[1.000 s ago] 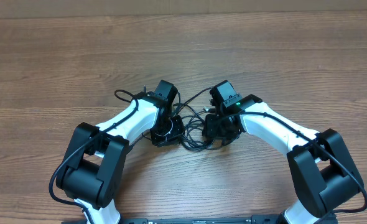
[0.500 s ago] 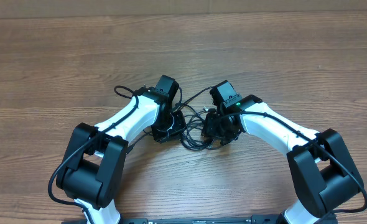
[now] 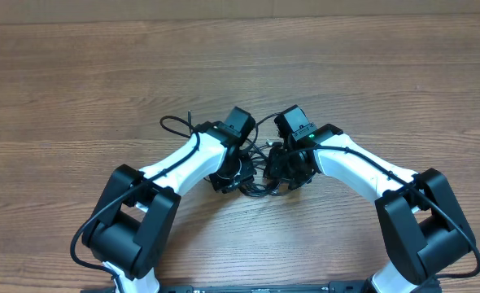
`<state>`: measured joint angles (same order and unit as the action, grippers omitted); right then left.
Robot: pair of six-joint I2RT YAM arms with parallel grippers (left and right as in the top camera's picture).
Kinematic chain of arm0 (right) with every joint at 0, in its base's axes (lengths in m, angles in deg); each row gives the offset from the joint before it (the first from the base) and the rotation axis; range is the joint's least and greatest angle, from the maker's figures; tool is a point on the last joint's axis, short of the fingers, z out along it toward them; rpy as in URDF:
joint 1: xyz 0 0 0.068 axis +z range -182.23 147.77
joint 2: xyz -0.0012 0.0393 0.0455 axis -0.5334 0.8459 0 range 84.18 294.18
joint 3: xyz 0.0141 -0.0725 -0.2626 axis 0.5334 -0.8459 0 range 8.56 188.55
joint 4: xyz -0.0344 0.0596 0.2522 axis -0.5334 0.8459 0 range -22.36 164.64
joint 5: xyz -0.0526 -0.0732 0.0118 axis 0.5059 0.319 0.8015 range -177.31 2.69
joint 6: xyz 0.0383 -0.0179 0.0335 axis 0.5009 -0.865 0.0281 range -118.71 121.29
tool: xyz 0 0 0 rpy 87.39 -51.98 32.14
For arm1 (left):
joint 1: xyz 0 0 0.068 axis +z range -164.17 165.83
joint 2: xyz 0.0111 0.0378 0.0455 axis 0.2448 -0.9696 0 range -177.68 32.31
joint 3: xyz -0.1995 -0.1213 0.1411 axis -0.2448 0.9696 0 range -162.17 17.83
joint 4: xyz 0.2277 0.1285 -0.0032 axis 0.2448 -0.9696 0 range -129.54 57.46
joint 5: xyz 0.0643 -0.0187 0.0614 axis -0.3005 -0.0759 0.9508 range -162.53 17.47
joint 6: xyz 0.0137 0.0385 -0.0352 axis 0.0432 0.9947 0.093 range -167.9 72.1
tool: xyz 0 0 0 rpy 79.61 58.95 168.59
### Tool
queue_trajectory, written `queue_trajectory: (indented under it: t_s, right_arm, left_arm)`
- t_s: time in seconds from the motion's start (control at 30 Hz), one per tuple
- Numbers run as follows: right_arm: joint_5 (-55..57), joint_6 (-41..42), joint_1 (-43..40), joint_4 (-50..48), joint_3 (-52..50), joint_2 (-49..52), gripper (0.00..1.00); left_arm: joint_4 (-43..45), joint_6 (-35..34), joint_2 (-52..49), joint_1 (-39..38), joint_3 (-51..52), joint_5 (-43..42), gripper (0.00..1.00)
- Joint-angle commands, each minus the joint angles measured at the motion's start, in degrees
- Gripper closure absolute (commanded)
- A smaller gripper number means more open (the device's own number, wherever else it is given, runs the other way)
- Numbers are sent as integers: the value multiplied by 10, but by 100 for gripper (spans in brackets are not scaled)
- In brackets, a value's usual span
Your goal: Untangle cables
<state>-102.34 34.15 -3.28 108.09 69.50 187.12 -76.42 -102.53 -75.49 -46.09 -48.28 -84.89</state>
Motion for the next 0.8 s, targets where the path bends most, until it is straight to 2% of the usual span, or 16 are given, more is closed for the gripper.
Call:
queue_trajectory:
  t_s: [0.0,0.43,0.47,0.6,0.7,0.77]
  right_arm:
    - [0,2,-2,-3,-7,0,57]
    - [2,2,-2,-3,-7,0,57]
    - [2,2,-2,-3,-7,0,56]
    - [2,2,-2,-3,-7,0,56]
    - [2,2,-2,-3,-8,0,46]
    - [2,1,-2,-3,-8,0,41]
  left_arm:
    - [10,-28,-2,-2,-12,20,72]
    - [38,-33,-2,9,-12,3,73]
    - [39,-33,-2,9,-12,3,74]
    - [39,-33,-2,9,-12,4,88]
    - [39,-33,-2,9,-12,5,96]
    - [40,-33,-2,9,-12,5,96]
